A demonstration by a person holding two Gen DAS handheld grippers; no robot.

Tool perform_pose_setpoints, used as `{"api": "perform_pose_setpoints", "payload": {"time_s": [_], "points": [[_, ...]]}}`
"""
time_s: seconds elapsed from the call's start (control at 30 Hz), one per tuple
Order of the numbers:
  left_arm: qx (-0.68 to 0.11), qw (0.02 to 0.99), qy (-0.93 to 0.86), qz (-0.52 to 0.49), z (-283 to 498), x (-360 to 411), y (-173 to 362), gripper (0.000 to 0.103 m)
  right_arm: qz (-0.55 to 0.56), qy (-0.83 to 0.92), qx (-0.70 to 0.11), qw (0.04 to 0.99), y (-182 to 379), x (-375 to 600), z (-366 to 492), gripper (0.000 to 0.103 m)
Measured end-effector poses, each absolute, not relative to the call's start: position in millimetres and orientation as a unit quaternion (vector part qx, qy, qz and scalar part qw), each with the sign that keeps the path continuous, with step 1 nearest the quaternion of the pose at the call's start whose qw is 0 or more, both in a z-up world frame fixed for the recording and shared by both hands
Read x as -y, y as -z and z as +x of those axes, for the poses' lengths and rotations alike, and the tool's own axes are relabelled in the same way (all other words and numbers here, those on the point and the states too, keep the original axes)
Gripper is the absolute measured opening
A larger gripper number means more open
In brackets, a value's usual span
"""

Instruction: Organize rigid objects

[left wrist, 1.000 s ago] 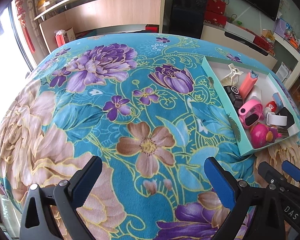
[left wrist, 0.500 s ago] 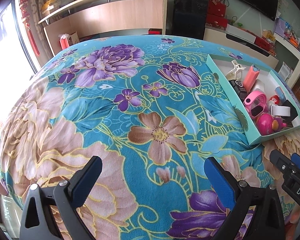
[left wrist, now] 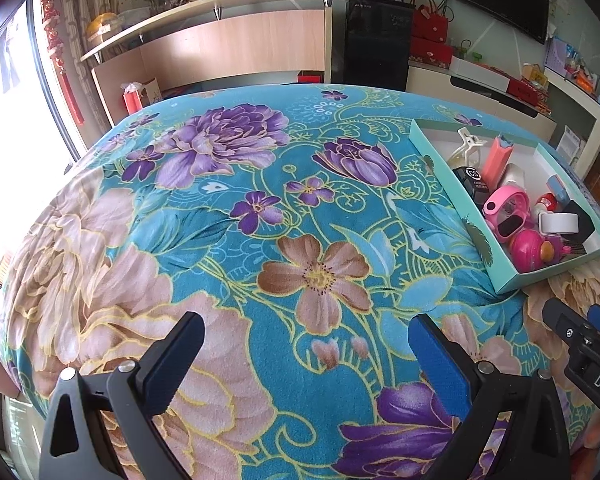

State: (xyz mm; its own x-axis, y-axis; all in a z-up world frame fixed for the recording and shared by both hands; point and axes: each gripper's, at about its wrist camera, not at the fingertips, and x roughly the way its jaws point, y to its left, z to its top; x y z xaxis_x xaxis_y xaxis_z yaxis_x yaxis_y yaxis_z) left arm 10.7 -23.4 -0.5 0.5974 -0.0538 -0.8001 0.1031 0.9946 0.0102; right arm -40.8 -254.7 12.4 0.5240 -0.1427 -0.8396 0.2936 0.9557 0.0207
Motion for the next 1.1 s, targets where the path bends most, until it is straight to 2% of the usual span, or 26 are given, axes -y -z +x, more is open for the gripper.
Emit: {"api": "perform_pose_setpoints", "payload": {"time_s": [1.1], "points": [[-0.436, 0.899, 0.031, 0.038, 6.9, 24.1, -1.4, 0.103, 0.086, 0.128, -0.479, 0.864, -10.1, 257.9, -43.3, 0.081]]}}
